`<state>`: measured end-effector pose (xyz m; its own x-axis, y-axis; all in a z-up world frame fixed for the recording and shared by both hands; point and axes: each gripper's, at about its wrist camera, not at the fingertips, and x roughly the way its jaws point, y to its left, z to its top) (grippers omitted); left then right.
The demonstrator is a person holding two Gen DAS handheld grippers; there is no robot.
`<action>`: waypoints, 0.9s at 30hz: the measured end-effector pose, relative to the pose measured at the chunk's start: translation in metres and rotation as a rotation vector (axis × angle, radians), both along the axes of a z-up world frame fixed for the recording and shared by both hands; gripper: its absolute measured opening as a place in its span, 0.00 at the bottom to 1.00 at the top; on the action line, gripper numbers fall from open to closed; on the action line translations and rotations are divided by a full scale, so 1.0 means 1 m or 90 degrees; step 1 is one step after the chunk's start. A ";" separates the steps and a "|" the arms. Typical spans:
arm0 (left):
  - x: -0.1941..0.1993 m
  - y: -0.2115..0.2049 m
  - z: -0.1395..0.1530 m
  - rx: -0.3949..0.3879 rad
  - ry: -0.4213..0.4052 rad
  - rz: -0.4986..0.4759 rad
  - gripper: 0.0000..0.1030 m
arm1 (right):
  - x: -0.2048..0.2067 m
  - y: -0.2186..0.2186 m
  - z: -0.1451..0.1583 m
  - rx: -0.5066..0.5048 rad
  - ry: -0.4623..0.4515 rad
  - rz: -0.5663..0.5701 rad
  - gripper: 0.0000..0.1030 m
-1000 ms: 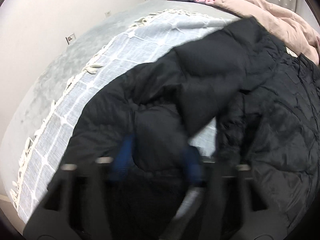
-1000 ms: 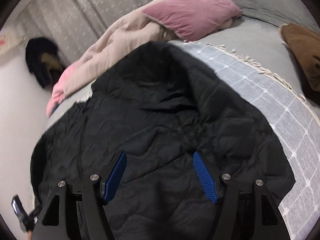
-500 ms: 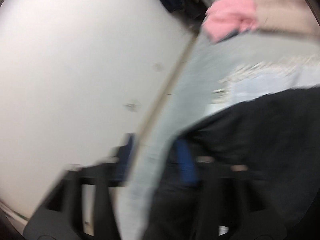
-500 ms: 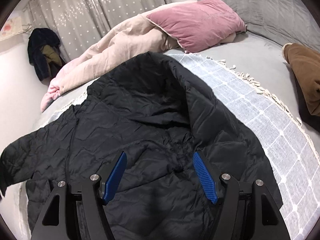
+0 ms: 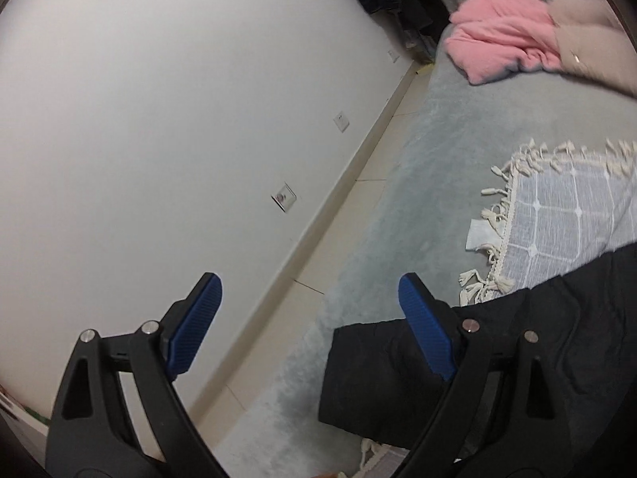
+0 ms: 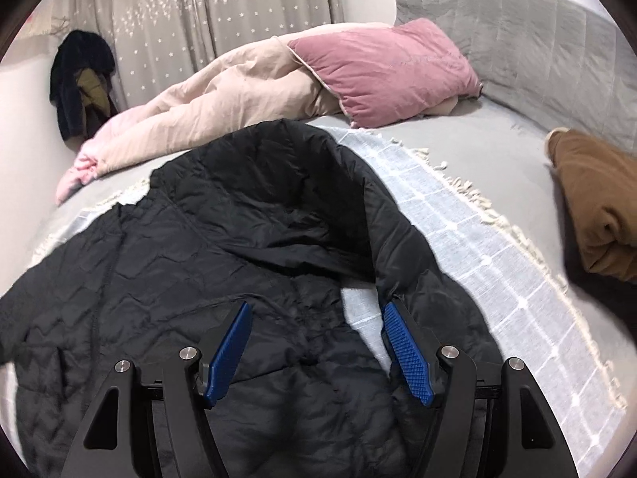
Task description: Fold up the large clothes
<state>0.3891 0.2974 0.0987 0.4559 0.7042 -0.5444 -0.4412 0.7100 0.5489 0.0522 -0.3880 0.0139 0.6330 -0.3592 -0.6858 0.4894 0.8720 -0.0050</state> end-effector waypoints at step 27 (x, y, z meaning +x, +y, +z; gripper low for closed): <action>-0.207 -0.230 -0.061 -0.438 0.050 -0.357 0.90 | -0.094 -0.149 0.015 -0.007 -0.095 -0.270 0.85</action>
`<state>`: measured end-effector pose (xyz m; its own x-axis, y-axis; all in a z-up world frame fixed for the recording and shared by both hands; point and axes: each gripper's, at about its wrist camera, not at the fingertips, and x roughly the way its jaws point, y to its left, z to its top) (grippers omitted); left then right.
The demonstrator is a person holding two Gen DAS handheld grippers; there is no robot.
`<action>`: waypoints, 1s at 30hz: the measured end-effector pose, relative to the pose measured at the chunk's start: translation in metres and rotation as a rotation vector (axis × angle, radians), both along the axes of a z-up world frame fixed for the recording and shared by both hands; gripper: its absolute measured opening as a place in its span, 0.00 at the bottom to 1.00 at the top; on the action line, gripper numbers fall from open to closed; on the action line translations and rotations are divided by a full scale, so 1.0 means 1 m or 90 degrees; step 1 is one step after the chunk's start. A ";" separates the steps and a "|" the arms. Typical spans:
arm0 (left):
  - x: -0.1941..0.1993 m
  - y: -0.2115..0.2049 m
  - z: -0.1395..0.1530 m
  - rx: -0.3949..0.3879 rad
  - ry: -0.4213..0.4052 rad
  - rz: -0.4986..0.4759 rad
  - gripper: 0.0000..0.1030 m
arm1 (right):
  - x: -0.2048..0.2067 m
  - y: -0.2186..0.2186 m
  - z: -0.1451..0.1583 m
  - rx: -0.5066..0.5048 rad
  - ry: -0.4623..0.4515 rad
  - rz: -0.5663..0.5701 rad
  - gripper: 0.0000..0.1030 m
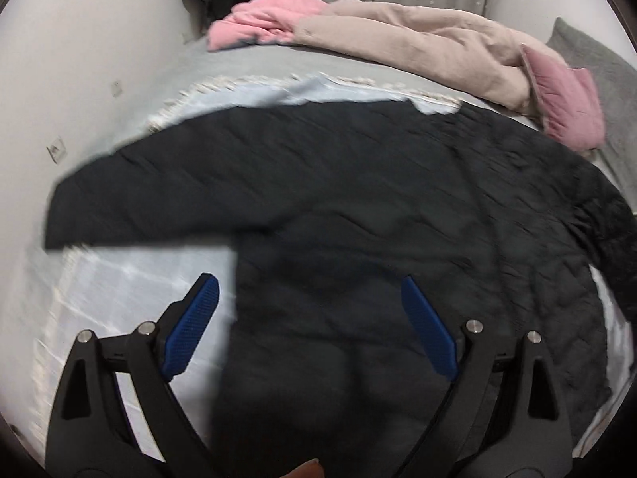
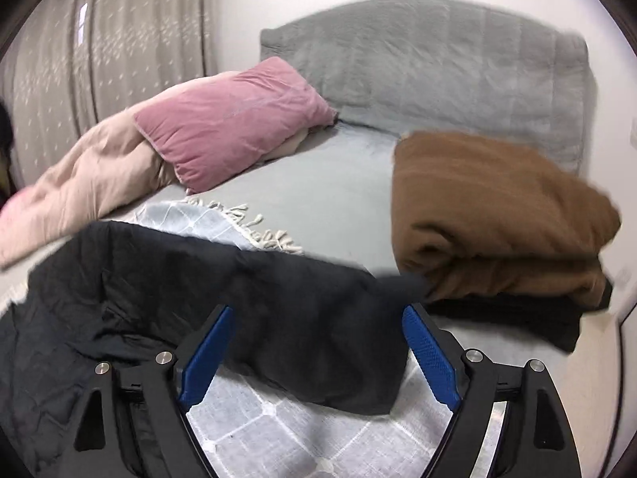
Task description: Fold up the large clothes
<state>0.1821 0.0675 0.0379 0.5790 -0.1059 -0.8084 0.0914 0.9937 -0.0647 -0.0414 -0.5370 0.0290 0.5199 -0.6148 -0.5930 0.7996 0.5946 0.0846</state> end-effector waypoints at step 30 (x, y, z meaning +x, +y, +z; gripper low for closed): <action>-0.022 -0.015 -0.040 0.010 -0.001 0.065 0.90 | 0.009 -0.053 -0.097 0.338 -0.134 0.016 0.85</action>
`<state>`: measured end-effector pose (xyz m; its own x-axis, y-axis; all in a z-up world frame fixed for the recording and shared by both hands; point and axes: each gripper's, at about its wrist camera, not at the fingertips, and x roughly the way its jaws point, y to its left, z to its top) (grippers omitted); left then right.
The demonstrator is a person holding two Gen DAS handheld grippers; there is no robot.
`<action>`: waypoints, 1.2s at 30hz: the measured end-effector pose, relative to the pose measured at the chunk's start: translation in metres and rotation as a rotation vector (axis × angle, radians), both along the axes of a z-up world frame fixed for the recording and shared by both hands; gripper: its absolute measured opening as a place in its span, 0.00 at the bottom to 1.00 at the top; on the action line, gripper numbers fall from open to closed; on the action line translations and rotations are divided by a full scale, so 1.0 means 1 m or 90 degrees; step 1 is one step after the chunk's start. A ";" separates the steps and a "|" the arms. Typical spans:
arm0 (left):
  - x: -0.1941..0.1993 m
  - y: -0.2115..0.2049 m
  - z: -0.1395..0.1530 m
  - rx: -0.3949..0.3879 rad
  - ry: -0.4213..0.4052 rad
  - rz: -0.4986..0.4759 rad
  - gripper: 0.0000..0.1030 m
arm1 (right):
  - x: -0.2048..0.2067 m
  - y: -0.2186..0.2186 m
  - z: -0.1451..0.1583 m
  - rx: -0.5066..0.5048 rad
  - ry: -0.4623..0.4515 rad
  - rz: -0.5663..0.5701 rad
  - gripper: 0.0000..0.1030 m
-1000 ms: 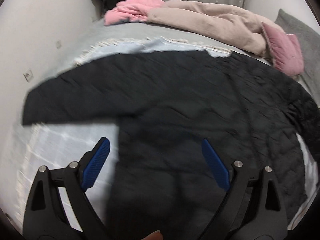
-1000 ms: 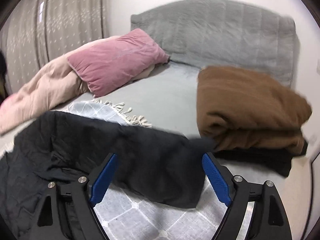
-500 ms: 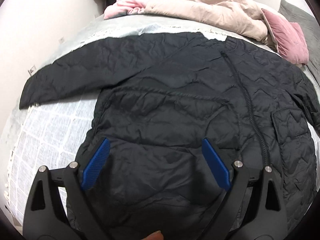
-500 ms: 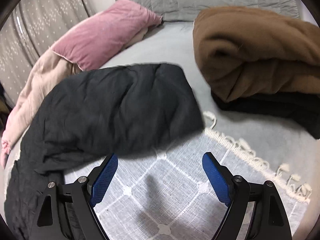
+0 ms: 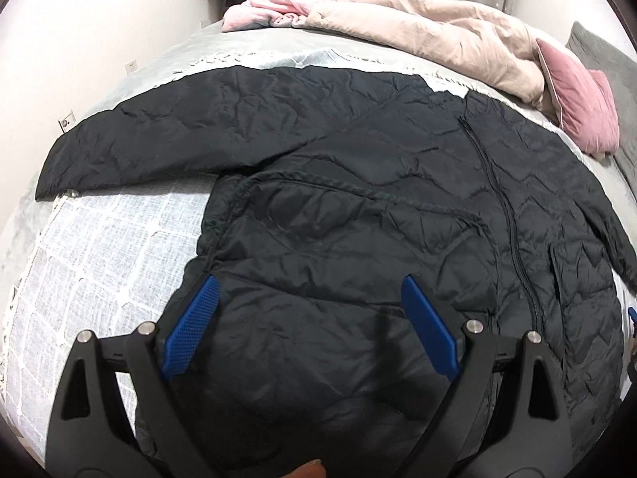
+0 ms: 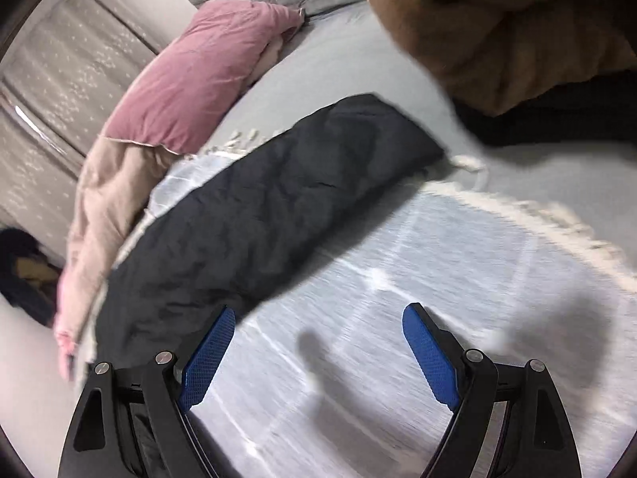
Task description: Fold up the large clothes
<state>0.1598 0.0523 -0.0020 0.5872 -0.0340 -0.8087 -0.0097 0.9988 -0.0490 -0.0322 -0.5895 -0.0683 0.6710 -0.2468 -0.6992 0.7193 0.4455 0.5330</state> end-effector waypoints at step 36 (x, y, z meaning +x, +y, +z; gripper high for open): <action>0.036 0.071 0.015 -0.133 0.033 -0.085 0.90 | 0.044 0.146 0.112 -0.198 0.042 0.242 0.67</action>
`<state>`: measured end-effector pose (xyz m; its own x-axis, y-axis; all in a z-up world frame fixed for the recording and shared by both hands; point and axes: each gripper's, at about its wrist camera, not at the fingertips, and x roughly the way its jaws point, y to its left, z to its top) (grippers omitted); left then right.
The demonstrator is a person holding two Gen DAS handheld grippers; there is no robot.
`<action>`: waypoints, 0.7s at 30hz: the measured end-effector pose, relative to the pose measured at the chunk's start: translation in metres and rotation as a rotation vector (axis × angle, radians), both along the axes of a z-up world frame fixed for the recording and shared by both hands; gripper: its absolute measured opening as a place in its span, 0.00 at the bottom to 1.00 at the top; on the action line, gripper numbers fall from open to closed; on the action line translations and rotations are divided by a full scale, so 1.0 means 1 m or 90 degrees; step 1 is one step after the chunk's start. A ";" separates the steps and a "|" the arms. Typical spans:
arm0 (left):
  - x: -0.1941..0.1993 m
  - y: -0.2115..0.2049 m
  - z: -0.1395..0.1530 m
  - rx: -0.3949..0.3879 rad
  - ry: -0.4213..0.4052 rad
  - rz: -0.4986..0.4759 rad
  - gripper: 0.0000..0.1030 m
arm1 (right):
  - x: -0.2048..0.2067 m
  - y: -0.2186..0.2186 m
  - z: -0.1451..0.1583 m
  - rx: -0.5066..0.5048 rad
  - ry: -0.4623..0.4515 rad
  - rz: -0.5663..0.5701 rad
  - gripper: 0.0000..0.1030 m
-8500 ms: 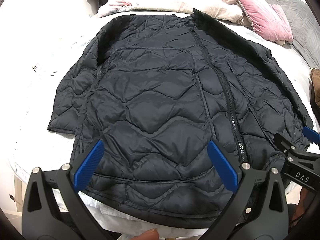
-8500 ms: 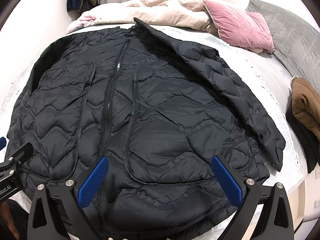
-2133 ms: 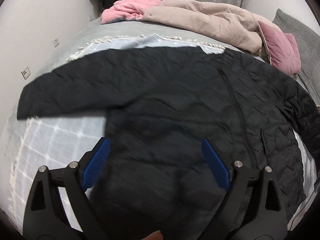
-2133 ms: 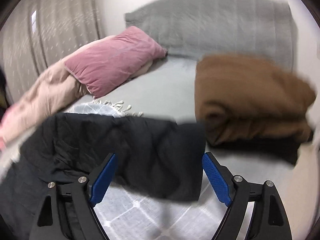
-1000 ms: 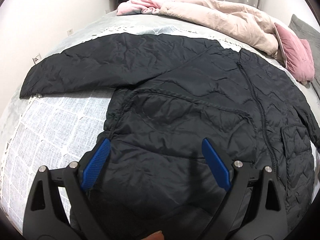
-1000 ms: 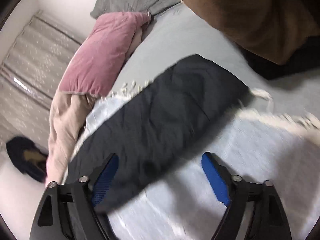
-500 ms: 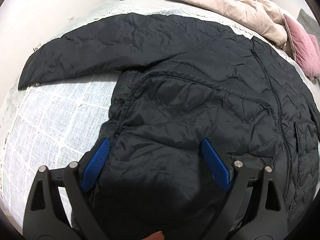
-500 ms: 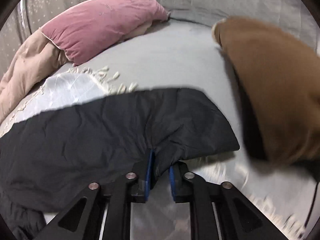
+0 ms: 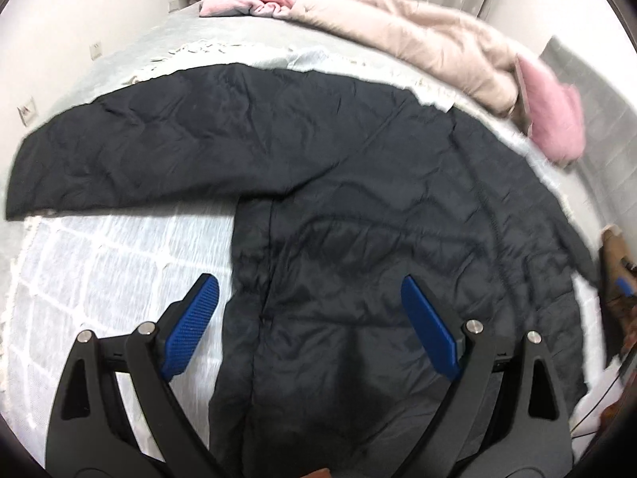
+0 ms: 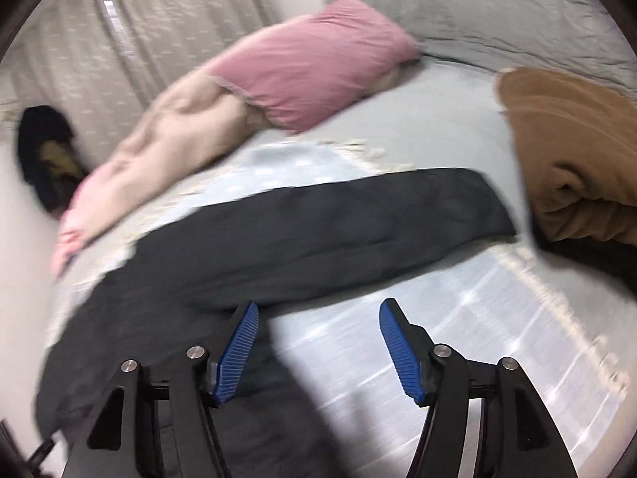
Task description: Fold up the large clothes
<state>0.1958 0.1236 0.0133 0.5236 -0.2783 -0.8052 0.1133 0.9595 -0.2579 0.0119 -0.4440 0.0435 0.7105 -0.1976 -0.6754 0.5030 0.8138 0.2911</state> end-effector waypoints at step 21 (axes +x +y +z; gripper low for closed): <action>0.029 0.009 -0.048 -0.136 0.008 -0.083 0.40 | 0.130 0.277 -0.108 0.173 0.017 0.466 0.71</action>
